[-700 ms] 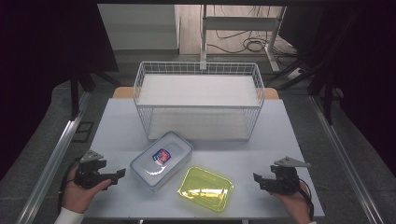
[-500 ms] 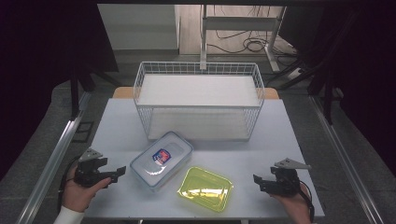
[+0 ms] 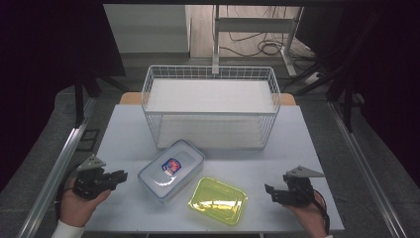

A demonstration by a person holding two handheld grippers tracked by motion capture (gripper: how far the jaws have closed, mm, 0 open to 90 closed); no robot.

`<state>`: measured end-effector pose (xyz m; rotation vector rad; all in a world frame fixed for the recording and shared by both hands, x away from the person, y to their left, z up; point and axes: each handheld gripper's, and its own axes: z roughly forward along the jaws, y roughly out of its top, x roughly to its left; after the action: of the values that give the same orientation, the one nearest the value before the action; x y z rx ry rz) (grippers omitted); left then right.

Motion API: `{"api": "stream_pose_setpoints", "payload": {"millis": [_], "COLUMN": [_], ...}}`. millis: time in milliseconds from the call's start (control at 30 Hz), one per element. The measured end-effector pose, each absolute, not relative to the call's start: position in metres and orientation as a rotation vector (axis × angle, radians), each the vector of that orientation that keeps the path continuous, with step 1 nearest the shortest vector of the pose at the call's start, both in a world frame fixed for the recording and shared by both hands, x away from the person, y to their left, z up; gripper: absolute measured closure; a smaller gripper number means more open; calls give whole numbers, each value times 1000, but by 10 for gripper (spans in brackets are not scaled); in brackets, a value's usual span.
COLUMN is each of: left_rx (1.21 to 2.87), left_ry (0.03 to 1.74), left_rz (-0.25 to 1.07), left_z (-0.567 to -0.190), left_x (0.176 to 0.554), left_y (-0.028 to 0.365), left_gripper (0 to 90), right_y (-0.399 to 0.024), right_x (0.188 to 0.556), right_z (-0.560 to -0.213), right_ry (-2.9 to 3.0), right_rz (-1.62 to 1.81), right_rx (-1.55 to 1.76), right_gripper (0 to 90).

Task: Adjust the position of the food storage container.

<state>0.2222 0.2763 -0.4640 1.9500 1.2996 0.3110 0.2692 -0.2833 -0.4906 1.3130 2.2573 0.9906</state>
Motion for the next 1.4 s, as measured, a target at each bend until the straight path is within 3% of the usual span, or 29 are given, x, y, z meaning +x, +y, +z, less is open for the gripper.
{"api": "stream_pose_setpoints", "payload": {"millis": [100,633,1100,1400], "left_rx": [1984,2260,2349,2358], "left_ry": [1247,1002,979,992], "left_rz": [277,131,100,90], "left_z": [-459,-462,-488,-493], "left_x": [220,204,209,211], "left_y": [266,182,151,153], "left_gripper": [900,900,900,900], "right_y": [-282,-289,-287,-290], "right_x": [268,271,272,271], "right_z": [-490,-493,-499,-498], "right_ry": [2260,2243,2258,2245], "right_rz": [983,1000,984,992], "right_rx": [1304,1334,1324,1326], "right_gripper": [213,210,207,207]}}
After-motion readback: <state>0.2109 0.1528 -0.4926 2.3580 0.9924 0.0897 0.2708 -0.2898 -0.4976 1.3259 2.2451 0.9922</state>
